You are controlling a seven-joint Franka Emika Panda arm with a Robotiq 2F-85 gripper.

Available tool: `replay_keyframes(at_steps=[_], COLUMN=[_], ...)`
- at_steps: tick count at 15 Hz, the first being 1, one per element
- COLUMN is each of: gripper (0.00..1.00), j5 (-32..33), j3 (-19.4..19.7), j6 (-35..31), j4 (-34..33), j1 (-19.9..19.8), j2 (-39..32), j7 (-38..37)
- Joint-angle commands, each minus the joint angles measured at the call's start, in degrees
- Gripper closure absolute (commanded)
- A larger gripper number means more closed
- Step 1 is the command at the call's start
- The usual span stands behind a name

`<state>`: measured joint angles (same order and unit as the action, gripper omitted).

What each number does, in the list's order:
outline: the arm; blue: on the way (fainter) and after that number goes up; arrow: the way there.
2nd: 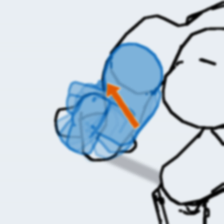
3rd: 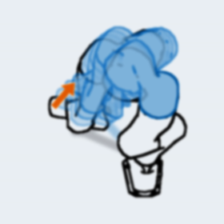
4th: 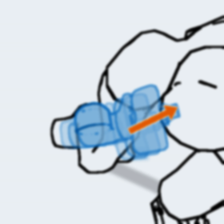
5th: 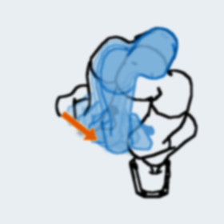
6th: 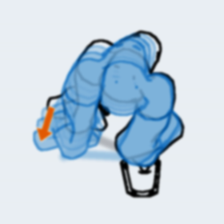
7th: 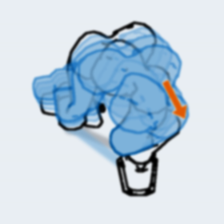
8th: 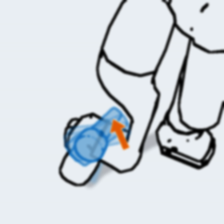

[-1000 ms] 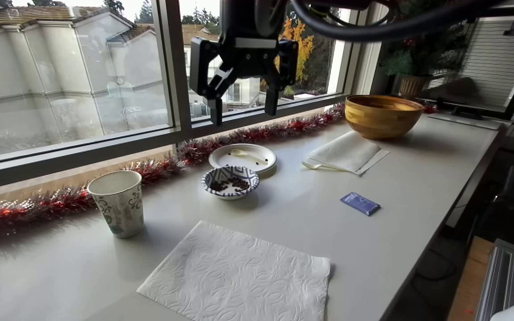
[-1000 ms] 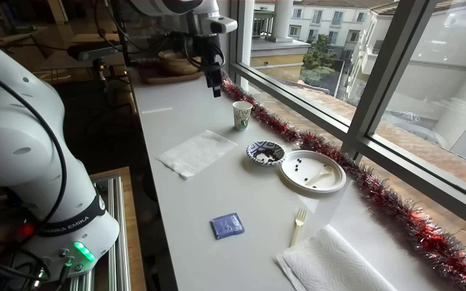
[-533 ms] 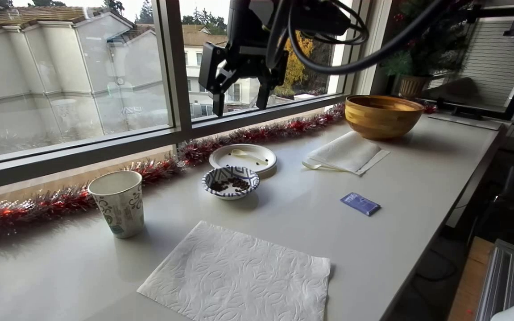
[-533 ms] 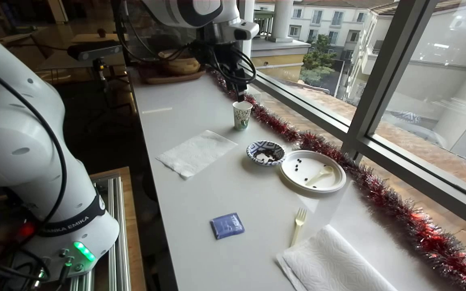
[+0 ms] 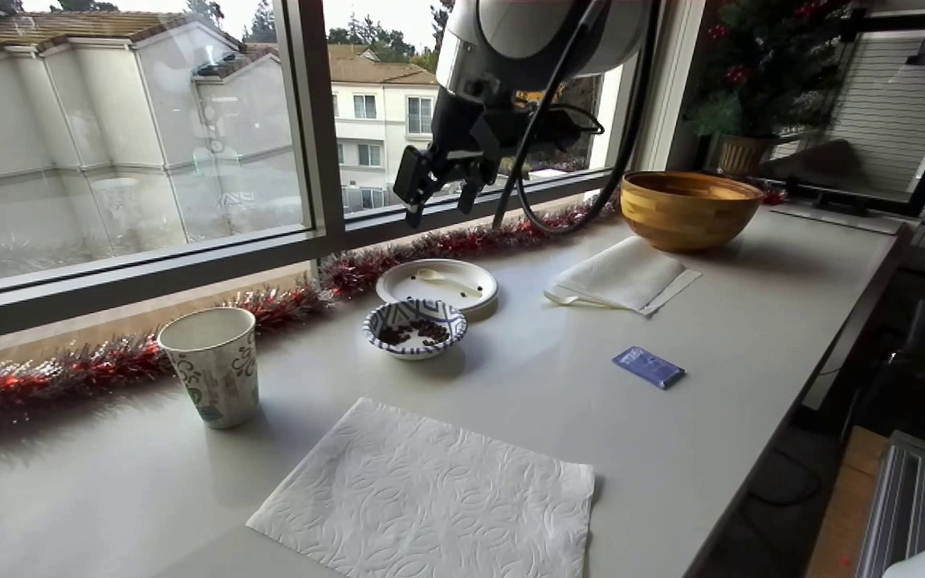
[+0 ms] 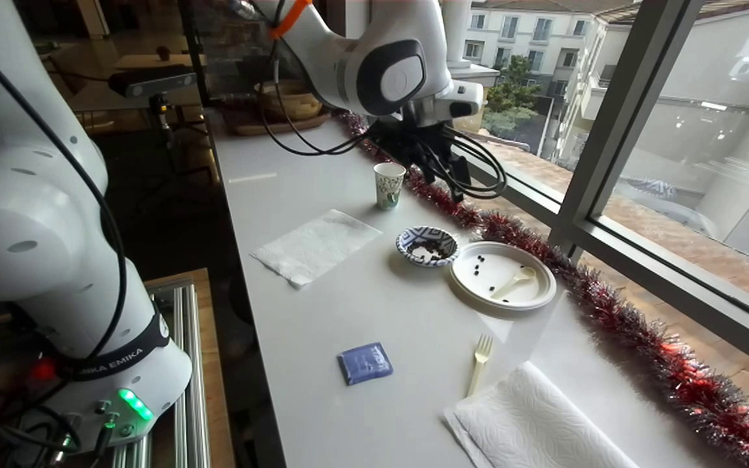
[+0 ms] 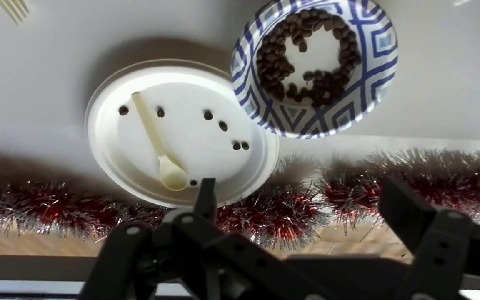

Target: Use the white spoon on the plate to get some contents from the bowl and put them on the white plate.

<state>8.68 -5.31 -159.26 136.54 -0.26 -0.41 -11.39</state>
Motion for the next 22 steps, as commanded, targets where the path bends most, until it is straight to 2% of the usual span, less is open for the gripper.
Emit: replay_keyframes(at_steps=[1, 4, 6, 12, 14, 15, 16, 22], gripper=[0.00, 0.00, 0.00, 0.00, 0.00, 0.00, 0.00, 0.00], j5=[0.9, -1.6, -3.8, -4.6, -4.8, -5.1, -4.5, -4.7], j3=[3.3, 4.8, 4.0, 3.4, 2.7, 3.5, 4.6, 4.5], j6=[-7.5, -12.4, -15.1, -22.2, -22.6, -22.4, -21.1, -21.2], j4=[-5.0, -7.6, -9.0, -12.9, -13.7, -14.1, -12.2, -13.2], j1=[-0.4, -0.8, -2.0, -5.7, -7.7, -7.5, -5.7, -6.5], j2=[-9.0, -14.3, -17.6, -25.3, -26.9, -27.7, -25.2, -26.8], j7=[3.8, 7.7, 10.3, 14.2, 14.5, 13.6, 13.2, 13.2])
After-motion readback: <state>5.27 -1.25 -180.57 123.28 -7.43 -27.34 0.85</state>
